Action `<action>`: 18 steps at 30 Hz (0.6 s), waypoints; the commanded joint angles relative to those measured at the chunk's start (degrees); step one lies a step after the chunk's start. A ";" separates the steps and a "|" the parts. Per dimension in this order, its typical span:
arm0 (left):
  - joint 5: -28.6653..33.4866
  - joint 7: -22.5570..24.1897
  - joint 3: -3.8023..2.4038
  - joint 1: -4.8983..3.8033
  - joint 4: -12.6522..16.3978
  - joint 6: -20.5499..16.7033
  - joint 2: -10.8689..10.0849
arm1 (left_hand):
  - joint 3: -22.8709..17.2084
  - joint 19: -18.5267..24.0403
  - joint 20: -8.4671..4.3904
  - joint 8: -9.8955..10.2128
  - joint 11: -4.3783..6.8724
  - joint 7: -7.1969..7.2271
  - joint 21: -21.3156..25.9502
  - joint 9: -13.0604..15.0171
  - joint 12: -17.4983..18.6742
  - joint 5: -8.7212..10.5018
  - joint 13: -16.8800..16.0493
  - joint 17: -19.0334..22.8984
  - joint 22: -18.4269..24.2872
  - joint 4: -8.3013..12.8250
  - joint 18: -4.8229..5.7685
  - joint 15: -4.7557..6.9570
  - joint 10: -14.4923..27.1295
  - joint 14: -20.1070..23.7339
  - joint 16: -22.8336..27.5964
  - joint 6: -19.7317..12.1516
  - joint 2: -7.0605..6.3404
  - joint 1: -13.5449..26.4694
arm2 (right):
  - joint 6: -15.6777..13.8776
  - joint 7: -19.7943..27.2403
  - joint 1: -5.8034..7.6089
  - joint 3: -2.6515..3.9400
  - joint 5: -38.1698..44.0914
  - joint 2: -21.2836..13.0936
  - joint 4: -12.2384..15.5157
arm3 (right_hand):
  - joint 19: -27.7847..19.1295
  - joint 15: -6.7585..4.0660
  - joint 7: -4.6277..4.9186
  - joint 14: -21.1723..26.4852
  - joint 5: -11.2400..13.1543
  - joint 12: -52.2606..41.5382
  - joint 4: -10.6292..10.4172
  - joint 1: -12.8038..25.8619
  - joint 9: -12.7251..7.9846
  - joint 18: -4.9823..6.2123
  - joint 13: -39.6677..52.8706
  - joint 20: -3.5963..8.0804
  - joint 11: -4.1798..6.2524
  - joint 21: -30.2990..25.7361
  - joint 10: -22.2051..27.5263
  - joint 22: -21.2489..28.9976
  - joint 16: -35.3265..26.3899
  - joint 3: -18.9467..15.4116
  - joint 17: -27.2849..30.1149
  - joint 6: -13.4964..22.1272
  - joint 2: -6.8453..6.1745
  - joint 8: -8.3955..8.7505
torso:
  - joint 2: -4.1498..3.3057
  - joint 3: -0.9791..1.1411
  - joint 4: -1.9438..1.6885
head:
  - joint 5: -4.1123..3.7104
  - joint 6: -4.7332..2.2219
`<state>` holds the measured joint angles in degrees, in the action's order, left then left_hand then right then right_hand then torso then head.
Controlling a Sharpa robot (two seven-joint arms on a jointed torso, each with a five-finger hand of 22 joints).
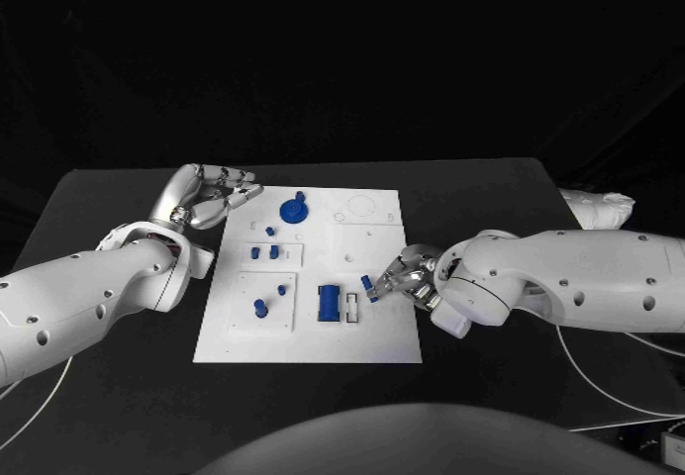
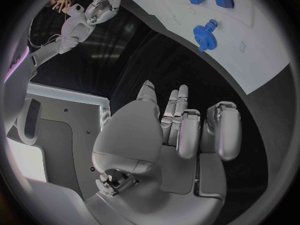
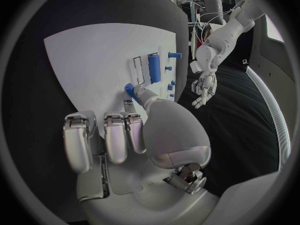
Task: Assemble the parts on the task board
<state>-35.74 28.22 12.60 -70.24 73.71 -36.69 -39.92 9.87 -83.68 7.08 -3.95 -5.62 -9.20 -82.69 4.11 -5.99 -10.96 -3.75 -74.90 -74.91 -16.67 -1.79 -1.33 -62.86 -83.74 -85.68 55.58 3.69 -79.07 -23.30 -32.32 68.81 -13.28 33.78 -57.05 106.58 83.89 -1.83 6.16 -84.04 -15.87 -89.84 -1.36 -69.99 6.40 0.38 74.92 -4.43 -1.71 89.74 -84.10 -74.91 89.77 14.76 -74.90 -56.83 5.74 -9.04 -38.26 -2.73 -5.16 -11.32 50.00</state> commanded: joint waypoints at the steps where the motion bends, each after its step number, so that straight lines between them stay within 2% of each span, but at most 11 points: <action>1: -0.14 0.22 -0.03 -0.02 0.07 0.66 0.13 | 0.28 -1.95 0.11 0.12 0.02 0.20 0.33 0.04 -0.16 -0.38 0.08 -9.97 -12.76 0.00 0.00 -0.03 -0.16 -4.56 0.29 0.09 0.39 0.06 | -0.68 -1.71 -0.13 -0.25 -3.06 -0.73 0.57 | 6.11 0.56 0.01 -5.96 0.10 -0.16 0.21 0.03 0.09 -0.38 15.08 -0.50 -0.40 0.26 -5.90 -15.09 0.23 0.20 -15.10 -0.72 -0.70 -0.31 | 0.05 -0.05 -0.02 | -0.01 0.00; 9: -0.14 0.16 -0.03 -0.02 0.06 0.65 0.15 | 0.28 -1.95 0.11 0.12 0.02 0.20 0.33 0.04 -0.16 -0.38 0.08 -9.97 -12.76 0.00 0.00 -0.03 -0.16 -4.56 0.29 0.09 0.39 0.06 | 3.05 -3.05 -0.04 -0.26 -8.85 -1.27 1.53 | 6.11 0.80 0.23 -5.96 1.26 -0.16 -0.27 0.90 0.07 -0.38 15.08 -0.72 -0.67 0.26 -5.90 -15.09 0.23 -0.08 -15.10 -1.49 -1.31 -0.02 | 0.03 -0.03 -0.01 | -0.04 0.00; 18: -0.14 0.11 -0.02 -0.02 0.02 0.74 0.24 | 0.28 -1.95 0.11 0.12 0.02 0.20 0.33 0.04 -0.16 -0.38 0.08 -9.97 -12.76 0.00 0.00 -0.03 -0.16 -4.56 0.29 0.09 0.39 0.06 | 4.61 -3.13 -0.03 -0.26 -12.64 -0.46 1.74 | 6.11 0.83 0.18 -5.96 1.86 -0.16 -0.52 1.37 0.00 -0.38 15.08 -0.80 -0.66 0.26 -5.90 -15.09 0.23 -0.34 -15.10 -1.61 -1.72 0.31 | -0.02 -0.02 -0.01 | -0.11 0.00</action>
<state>-35.75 28.12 12.60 -70.24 73.66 -36.67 -39.83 9.87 -83.68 7.08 -3.95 -5.62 -9.20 -82.69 4.11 -5.99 -10.96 -3.75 -74.95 -74.91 -16.67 -1.78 -1.33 -62.86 -83.74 -85.68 55.58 3.69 -79.07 -21.04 -34.75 68.83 -13.51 24.25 -57.71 108.21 83.89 -1.42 6.32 -84.03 -14.31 -89.84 -1.63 -68.66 6.47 0.38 74.92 -4.84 -1.92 89.74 -83.89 -74.90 89.77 14.51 -74.90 -58.22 4.42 -9.10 -38.24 -2.74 -5.17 -11.39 50.00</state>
